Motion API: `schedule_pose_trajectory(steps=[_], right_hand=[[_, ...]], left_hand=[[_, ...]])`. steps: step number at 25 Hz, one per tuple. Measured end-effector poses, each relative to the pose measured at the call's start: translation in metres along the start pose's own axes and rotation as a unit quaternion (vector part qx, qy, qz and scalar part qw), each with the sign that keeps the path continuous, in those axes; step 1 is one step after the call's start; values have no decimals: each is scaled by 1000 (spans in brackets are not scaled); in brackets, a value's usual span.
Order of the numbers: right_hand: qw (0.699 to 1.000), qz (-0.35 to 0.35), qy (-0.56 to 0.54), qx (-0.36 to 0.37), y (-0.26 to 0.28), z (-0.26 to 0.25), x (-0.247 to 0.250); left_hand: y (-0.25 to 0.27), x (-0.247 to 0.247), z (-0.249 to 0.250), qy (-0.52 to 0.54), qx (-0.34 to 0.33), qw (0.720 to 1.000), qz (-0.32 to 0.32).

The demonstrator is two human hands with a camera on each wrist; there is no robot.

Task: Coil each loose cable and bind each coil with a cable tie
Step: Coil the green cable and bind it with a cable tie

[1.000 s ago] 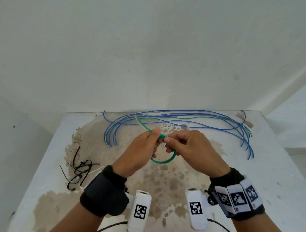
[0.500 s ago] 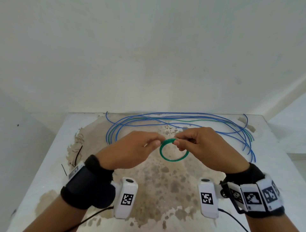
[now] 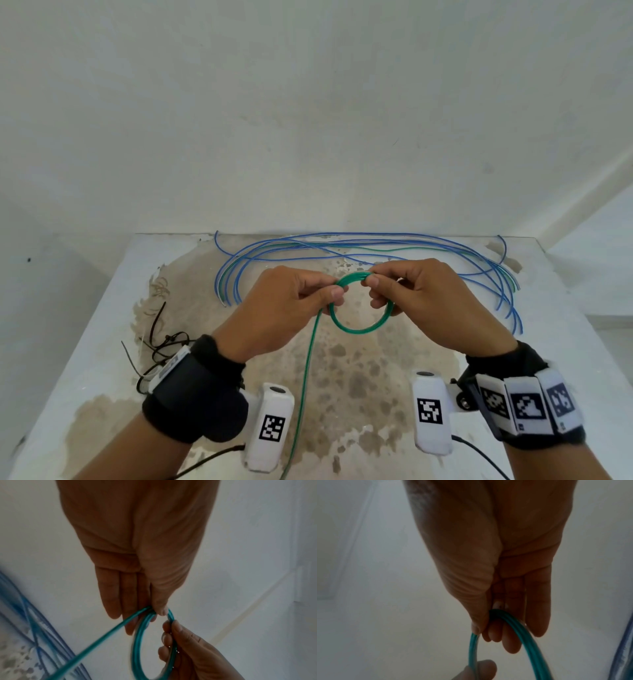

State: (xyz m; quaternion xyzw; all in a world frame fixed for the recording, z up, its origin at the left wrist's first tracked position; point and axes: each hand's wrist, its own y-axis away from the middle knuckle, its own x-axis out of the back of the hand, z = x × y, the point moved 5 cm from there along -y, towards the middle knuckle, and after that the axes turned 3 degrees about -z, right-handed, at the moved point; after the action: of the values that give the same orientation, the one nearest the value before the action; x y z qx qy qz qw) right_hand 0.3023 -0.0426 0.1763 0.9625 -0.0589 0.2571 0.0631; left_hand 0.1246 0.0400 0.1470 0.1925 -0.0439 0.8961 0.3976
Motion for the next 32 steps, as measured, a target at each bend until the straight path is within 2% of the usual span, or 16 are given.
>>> schedule_pose_trajectory(steps=[3,6,10,15,18,20,25,32], right_hand=[[999,6,-30,-12,-1,2,-1],[998,7,-56,-26,-2,4,-4],[987,-20,-150,-60,-5,7,-9],[976,6,-204,-77,-8,13,-12],[967,-2,-240,-91,-7,17,-17],[965,-11,-246,-92,-7,19,-20],[958,-2,-271,-95,-9,19,-24],[963,31,-255,-78,-19,15,-28]], left_hand=[[-1,0,0,13,8,1000,1],[-2,0,3,69,19,997,3],[-4,4,4,93,23,995,23],[-3,2,1,142,67,987,-44],[-3,7,-1,173,71,982,-11],[-3,10,-4,205,86,975,11],[-3,5,-12,287,117,951,13],[-4,4,-12,279,132,951,17]])
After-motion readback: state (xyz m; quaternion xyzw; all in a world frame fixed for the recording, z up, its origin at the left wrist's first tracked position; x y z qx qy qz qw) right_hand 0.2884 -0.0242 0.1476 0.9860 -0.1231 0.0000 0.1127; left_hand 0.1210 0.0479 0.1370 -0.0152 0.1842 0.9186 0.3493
